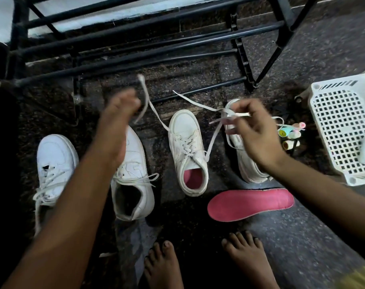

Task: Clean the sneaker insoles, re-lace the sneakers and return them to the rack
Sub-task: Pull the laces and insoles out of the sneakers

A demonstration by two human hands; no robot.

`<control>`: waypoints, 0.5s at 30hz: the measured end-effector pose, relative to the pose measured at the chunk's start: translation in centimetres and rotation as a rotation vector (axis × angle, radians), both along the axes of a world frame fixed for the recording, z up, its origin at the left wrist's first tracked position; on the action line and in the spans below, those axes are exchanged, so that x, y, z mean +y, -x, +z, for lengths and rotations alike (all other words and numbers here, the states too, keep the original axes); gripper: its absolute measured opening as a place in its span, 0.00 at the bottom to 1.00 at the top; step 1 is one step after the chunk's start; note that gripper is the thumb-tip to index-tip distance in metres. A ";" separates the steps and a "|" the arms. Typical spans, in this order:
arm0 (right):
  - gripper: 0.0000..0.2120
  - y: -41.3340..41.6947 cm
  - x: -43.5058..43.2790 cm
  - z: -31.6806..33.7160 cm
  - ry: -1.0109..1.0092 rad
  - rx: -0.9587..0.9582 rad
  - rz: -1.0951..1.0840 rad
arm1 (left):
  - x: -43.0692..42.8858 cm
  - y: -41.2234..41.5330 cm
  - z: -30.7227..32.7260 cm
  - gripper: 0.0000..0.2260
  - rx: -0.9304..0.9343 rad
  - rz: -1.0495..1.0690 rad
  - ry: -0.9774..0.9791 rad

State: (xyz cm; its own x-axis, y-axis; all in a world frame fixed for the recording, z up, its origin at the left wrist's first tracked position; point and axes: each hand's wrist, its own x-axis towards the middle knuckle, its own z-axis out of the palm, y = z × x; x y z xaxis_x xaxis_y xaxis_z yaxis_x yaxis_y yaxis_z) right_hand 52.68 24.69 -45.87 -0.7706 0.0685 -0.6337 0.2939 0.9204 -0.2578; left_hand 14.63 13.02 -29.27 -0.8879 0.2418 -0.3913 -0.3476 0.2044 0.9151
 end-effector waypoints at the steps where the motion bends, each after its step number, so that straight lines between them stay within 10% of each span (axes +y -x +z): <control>1: 0.13 0.6 0.9 -0.6 0.028 0.077 -0.024 | 0.0 -0.8 -1.7 0.14 0.061 -0.043 0.234; 8: 0.09 24.8 5.5 7.2 0.195 0.510 -0.176 | 1.7 -7.1 -8.7 0.04 0.403 -0.493 0.516; 15: 0.06 23.6 4.3 6.6 0.334 0.659 -0.382 | 2.9 -7.0 -8.5 0.03 0.599 -0.565 0.633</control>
State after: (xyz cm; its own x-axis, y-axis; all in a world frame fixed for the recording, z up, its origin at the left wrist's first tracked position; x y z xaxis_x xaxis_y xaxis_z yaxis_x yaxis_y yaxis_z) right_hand 29.10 29.02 -39.23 -0.9528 0.2885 -0.0942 0.2635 0.6324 -0.7285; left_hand 21.61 15.91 -37.75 -0.8001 0.5869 -0.1237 0.4242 0.6995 0.5751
